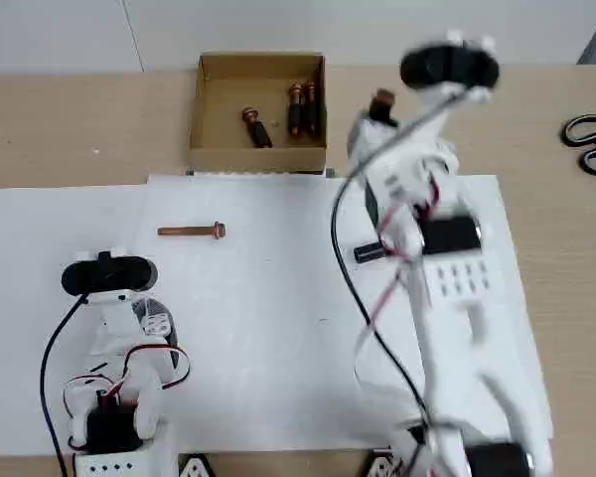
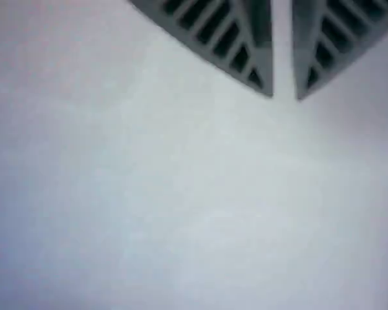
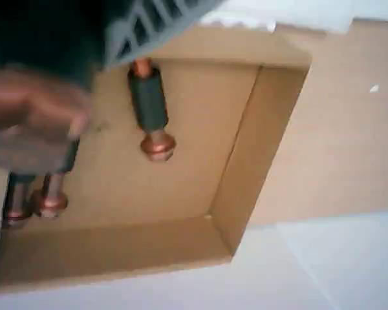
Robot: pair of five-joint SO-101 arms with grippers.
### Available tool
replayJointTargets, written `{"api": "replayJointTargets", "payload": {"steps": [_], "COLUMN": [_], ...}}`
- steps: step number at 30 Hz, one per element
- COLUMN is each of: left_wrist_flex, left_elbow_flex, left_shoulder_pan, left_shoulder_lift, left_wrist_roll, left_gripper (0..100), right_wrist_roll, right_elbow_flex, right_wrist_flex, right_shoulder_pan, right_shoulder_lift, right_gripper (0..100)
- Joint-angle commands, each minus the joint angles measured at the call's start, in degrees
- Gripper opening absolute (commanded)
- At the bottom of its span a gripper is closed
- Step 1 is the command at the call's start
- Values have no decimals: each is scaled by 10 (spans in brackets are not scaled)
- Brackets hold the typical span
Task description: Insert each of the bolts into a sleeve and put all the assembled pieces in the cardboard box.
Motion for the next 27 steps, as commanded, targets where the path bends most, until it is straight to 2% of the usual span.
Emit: {"api": "replayJointTargets", "payload": {"steps": [1,7,15,23,27], "left_wrist_flex": [-14,-14,-14,-14,-14], "left_elbow_flex": [-3,-3,-3,-3,-3], "left_shoulder_pan": [0,0,0,0,0], "left_shoulder_lift": [-5,-5,-5,-5,-5], "left_wrist_roll": [-2,-2,-2,-2,-1], "left_gripper": [7,7,7,7,7], "right_wrist_roll": [-5,36,41,140,163], "right_elbow_flex": [-146,-360,-625,-833,-921], "right_wrist_flex": [-54,-80,-80,-80,-74], "right_shoulder_pan": [5,-20,-65,-95,-97], "right_shoulder_lift": [124,356,602,805,875], "right_gripper": [3,3,3,4,5]}}
